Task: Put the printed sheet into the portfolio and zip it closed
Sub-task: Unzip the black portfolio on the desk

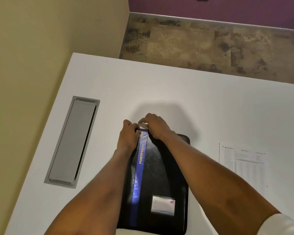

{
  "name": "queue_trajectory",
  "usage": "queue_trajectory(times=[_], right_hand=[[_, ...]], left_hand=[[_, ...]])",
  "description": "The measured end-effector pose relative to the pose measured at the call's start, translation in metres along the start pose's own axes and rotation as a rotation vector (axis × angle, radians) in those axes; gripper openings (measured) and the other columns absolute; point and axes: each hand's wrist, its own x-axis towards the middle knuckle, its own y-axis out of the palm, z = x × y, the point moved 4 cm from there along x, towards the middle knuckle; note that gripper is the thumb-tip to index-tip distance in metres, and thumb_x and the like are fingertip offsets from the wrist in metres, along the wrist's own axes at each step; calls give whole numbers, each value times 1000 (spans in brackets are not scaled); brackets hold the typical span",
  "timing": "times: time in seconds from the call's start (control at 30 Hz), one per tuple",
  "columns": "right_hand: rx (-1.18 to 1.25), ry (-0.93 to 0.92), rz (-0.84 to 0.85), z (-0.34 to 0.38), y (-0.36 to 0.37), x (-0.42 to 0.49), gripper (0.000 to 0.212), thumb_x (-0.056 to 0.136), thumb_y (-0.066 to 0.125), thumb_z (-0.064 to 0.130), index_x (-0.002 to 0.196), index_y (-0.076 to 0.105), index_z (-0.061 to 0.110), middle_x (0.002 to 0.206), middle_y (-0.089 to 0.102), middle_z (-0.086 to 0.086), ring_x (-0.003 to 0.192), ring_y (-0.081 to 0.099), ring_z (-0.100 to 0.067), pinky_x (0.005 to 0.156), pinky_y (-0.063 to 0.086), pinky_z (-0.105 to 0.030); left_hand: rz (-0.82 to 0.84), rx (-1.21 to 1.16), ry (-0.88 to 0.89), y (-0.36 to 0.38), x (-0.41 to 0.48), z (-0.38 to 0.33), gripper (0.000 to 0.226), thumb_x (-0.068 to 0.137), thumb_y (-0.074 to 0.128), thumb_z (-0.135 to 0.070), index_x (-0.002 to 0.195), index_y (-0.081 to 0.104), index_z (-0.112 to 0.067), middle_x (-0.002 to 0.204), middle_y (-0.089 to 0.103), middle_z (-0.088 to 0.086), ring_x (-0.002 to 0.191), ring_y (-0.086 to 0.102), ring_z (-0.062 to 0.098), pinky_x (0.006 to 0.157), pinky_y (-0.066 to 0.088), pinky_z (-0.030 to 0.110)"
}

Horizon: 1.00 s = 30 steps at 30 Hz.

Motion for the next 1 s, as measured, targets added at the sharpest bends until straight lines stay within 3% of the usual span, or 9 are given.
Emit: queue_trajectory(times=[0.13, 0.23, 0.37, 0.43, 0.6, 0.77, 0.87, 1.0], right_hand=[[4, -78, 89, 6, 11, 19, 56, 80, 68, -4, 123, 71, 33, 117, 58, 0, 93, 58, -28, 77, 50, -41], [24, -130, 68, 5, 9, 27, 33, 91, 67, 9, 117, 75, 27, 115, 59, -4, 91, 59, -30, 79, 50, -44], [93, -141, 71, 4, 2, 30, 23, 91, 64, 16, 105, 81, 23, 113, 61, -3, 95, 58, -26, 82, 47, -41], [86, -141, 66, 4, -2, 29, 20, 90, 65, 15, 100, 81, 20, 112, 62, -3, 95, 58, -24, 80, 44, -36], [64, -119, -9, -5, -2, 21, 14, 92, 66, 18, 92, 80, 20, 106, 63, 0, 91, 59, -24, 73, 41, -34], [53, -141, -37, -10, -5, 12, 9, 91, 69, 19, 89, 78, 21, 102, 62, 2, 87, 59, -23, 75, 44, -36], [20, -159, -43, -15, -6, 7, 9, 91, 70, 18, 89, 78, 22, 103, 63, 3, 88, 60, -23, 75, 41, -33], [-25, -178, -52, -24, -10, -2, 7, 91, 72, 20, 89, 78, 22, 101, 63, 4, 86, 59, -24, 76, 46, -38]], left_hand=[[-8, -54, 9, 2, 2, 3, 21, 100, 58, -17, 117, 67, -23, 101, 44, -5, 85, 55, 3, 71, 40, 13], [5, -47, 38, 2, 5, 3, 25, 100, 58, -15, 122, 68, -23, 101, 45, -3, 82, 51, 0, 70, 35, 9], [8, -26, 39, 1, 8, 6, 15, 99, 59, -18, 108, 72, -14, 103, 48, 1, 78, 51, 5, 67, 37, 17], [8, -23, 41, 1, 9, 7, 17, 99, 60, -20, 108, 72, -12, 104, 48, 1, 80, 53, 12, 73, 38, 22], [10, -8, 85, 1, 8, 6, 21, 100, 60, -30, 102, 68, -11, 105, 48, 0, 76, 51, 6, 67, 40, 18], [64, 76, 105, 1, 13, 6, 17, 100, 58, -27, 102, 62, -10, 108, 46, 0, 80, 55, 17, 78, 49, 30], [79, 72, 66, 0, 17, 6, 9, 101, 58, -20, 98, 58, -11, 105, 44, -3, 80, 54, 15, 77, 44, 28], [99, 91, 55, 3, 23, 5, 8, 102, 55, -15, 95, 57, -10, 100, 44, -4, 77, 51, 12, 68, 37, 23]])
